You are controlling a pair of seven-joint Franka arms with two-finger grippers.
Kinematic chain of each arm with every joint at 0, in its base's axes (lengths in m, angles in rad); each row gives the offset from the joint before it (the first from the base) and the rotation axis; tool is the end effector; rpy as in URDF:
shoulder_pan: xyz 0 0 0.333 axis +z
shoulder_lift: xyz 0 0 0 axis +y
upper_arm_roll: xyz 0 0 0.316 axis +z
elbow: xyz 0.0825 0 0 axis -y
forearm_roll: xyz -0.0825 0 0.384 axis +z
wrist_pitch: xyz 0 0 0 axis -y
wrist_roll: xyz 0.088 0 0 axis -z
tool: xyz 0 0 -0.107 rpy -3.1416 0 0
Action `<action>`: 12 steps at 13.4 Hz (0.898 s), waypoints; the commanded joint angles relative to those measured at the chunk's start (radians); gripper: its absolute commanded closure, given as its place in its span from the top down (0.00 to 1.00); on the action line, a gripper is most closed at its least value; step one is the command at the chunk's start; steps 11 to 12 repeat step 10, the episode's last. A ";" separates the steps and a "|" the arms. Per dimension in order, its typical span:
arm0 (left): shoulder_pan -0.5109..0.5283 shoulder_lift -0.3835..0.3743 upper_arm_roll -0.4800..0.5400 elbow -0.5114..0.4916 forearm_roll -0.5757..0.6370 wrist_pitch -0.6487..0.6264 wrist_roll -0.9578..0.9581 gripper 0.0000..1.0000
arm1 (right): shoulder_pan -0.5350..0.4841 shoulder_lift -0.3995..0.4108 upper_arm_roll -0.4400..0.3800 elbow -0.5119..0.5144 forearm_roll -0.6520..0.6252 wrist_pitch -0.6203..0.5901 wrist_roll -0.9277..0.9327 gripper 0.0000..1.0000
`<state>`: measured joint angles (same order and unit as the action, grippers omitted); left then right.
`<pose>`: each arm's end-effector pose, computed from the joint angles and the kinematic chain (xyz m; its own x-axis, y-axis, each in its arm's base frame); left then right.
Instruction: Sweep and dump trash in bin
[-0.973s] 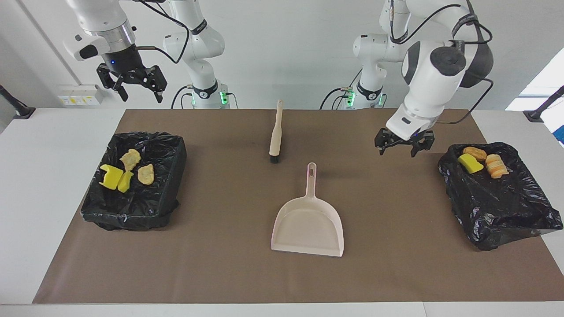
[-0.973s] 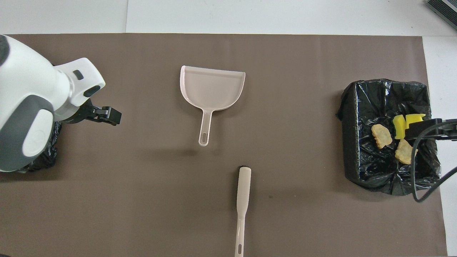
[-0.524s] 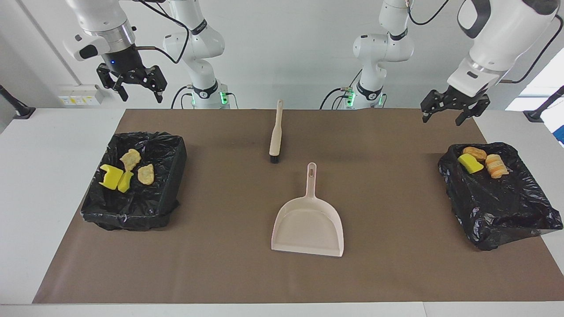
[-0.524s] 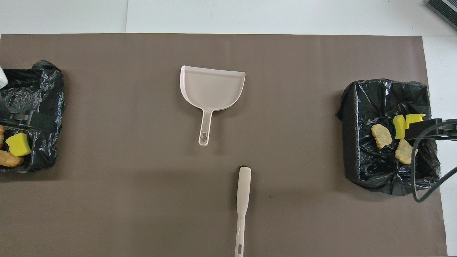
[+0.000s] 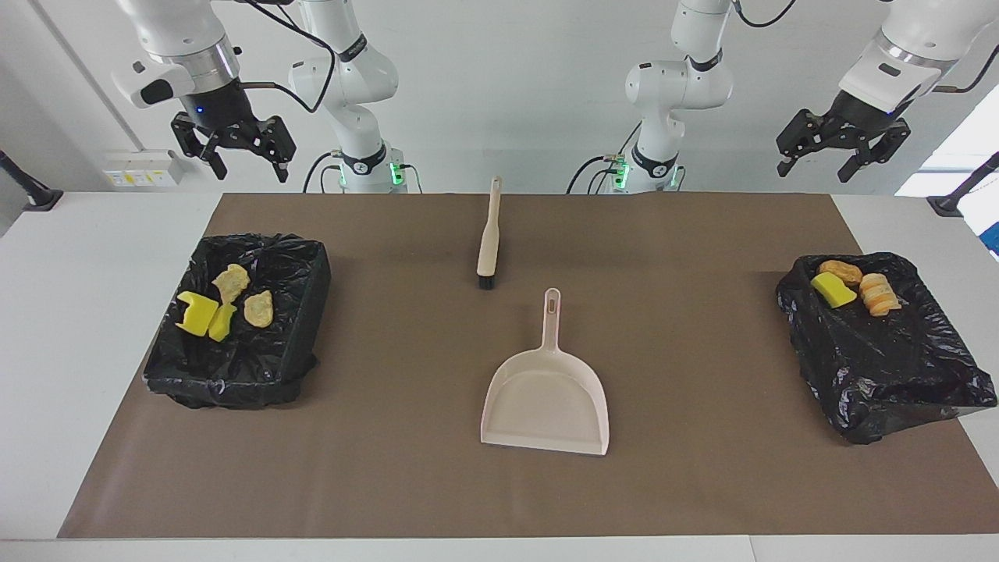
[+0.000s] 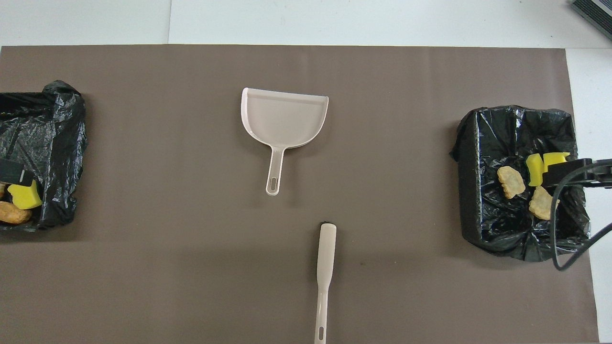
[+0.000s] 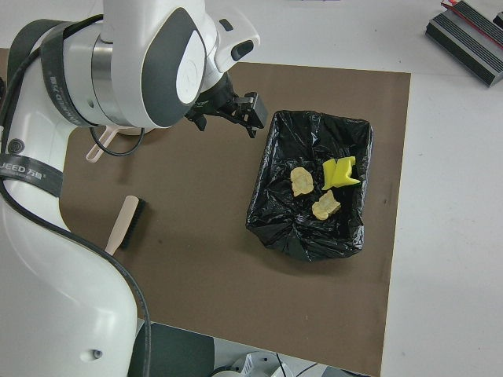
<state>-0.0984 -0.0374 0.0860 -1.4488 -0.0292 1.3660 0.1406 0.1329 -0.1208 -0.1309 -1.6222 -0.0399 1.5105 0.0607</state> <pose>0.5197 -0.0089 0.6834 0.9865 -0.1584 -0.0405 -0.1569 -0.9869 0.0381 0.5105 -0.0081 0.6588 0.9981 -0.0602 0.0095 -0.0604 -0.9979 0.0235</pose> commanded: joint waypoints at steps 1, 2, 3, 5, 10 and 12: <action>0.011 -0.027 -0.008 -0.027 -0.015 -0.013 -0.001 1.00 | -0.009 -0.008 0.002 0.001 0.000 -0.012 -0.008 1.00; 0.026 -0.029 -0.015 -0.033 -0.015 -0.015 -0.002 1.00 | -0.007 -0.008 0.001 0.001 0.000 -0.012 -0.008 1.00; 0.040 -0.042 -0.025 -0.050 -0.015 -0.013 0.001 1.00 | -0.007 -0.008 0.002 0.001 0.000 -0.012 -0.008 1.00; 0.052 -0.059 -0.031 -0.079 -0.012 -0.008 0.001 1.00 | -0.009 -0.008 0.002 0.001 0.000 -0.012 -0.008 1.00; 0.060 -0.062 -0.032 -0.088 -0.008 0.015 -0.001 1.00 | -0.009 -0.008 0.002 0.001 0.000 -0.012 -0.008 1.00; 0.060 -0.062 -0.032 -0.088 -0.008 0.015 -0.001 1.00 | -0.009 -0.008 0.002 0.001 0.000 -0.012 -0.008 1.00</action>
